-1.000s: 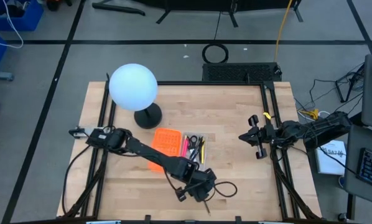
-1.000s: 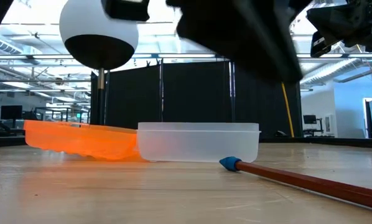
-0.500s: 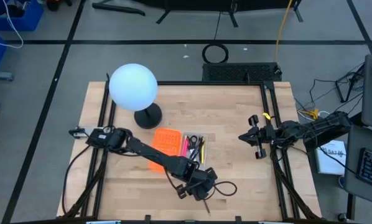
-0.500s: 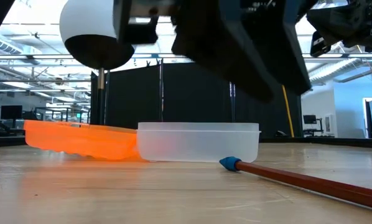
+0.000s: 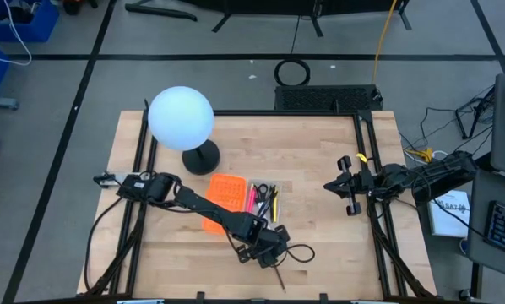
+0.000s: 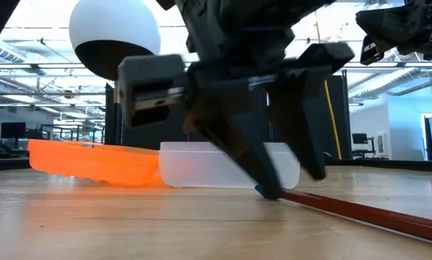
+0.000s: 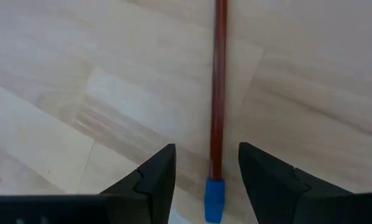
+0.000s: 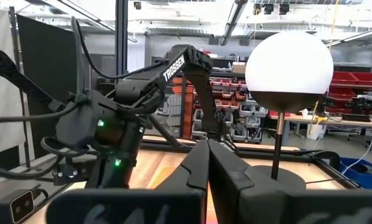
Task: Pick & place school supplies into a supply box
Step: Put the red pencil into the transparent bin
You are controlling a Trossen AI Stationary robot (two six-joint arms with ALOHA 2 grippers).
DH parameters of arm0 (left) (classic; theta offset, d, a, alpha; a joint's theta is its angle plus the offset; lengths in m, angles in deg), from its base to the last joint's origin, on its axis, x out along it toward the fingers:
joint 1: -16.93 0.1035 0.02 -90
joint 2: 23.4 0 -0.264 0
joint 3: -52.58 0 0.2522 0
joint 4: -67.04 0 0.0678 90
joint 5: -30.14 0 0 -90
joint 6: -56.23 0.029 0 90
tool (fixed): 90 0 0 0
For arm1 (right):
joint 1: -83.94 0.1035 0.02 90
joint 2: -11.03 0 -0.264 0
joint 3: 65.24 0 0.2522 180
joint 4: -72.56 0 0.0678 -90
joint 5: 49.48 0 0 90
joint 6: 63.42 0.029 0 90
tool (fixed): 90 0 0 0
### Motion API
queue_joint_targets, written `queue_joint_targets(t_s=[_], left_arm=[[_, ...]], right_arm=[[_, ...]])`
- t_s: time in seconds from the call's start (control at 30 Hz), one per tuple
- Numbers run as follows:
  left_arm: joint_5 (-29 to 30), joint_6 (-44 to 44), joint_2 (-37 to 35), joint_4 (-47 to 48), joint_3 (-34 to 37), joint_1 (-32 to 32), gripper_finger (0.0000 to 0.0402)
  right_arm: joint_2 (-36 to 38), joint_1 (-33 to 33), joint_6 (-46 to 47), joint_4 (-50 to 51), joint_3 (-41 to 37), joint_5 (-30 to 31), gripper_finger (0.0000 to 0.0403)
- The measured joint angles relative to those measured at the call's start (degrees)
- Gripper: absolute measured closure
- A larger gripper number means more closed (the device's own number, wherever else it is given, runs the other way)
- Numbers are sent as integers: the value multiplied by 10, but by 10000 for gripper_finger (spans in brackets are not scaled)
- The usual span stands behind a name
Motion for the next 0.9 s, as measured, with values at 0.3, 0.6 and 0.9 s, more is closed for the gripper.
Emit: queue_joint_targets(t_s=[0.3,0.6,0.9], left_arm=[[1,8,0,19,1,4,220],[-9,23,0,38,1,14,220],[-34,23,17,51,-2,16,227]], right_arm=[[0,0,0,0,0,0,403],[0,0,0,0,0,0,403],[0,0,0,2,0,1,403]])
